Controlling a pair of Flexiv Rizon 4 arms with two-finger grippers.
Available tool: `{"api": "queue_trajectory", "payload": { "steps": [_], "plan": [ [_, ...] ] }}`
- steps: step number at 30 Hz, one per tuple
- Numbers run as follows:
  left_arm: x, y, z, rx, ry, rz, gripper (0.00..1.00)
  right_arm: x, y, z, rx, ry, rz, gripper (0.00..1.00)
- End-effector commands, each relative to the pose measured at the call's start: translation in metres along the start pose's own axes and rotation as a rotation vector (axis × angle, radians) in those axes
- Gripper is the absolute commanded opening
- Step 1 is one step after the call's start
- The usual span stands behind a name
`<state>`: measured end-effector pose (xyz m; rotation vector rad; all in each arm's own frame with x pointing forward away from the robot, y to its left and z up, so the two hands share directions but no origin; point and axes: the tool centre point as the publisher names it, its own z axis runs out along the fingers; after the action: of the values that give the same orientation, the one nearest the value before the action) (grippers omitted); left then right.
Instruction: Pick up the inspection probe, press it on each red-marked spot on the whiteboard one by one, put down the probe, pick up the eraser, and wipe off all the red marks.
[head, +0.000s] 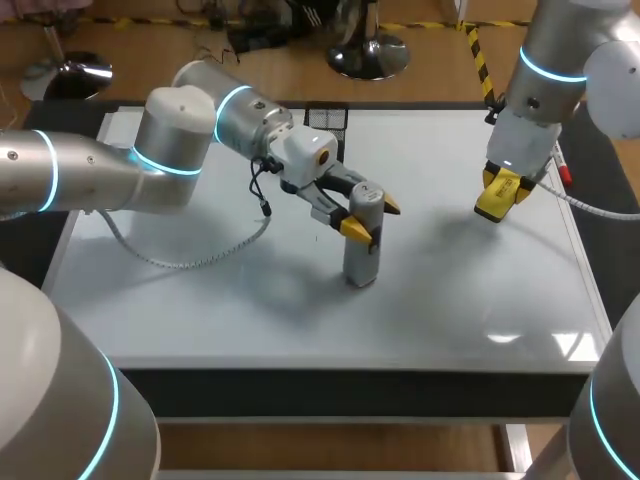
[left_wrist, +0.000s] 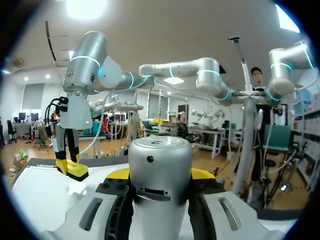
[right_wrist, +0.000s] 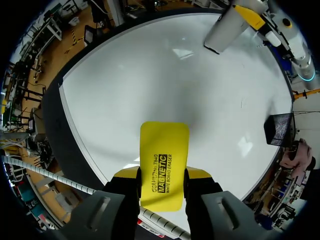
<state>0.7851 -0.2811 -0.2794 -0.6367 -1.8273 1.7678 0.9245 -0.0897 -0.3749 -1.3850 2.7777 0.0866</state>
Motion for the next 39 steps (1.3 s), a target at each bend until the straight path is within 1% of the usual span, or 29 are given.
{"api": "queue_trajectory", "payload": {
  "steps": [1,7,22,29,36,37,39],
  "plan": [
    [-0.001,0.003,-0.002,0.008,-0.001,-0.001,0.00,0.000,0.000,0.000,0.002,0.003,-0.002,0.00],
    [-0.002,0.007,-0.003,0.002,-0.008,-0.013,0.00,0.000,0.000,0.000,0.002,0.003,-0.002,0.00],
    [-0.002,0.007,-0.004,-0.012,-0.002,-0.017,0.00,0.000,0.000,0.000,0.002,0.003,-0.002,0.00],
    [-0.003,-0.003,-0.011,-0.024,0.014,-0.011,0.00,0.000,0.000,0.000,0.002,0.003,-0.002,0.00],
    [-0.004,-0.021,-0.035,-0.045,0.025,0.009,0.00,0.000,0.000,0.000,0.002,0.003,-0.002,0.00],
    [-0.004,-0.023,-0.038,-0.058,0.030,0.006,0.00,0.000,0.000,0.000,0.002,0.003,-0.002,0.00],
    [-0.006,-0.027,-0.046,-0.054,0.034,0.012,0.00,0.000,0.000,0.000,0.002,0.003,-0.002,0.00]
  ]
}}
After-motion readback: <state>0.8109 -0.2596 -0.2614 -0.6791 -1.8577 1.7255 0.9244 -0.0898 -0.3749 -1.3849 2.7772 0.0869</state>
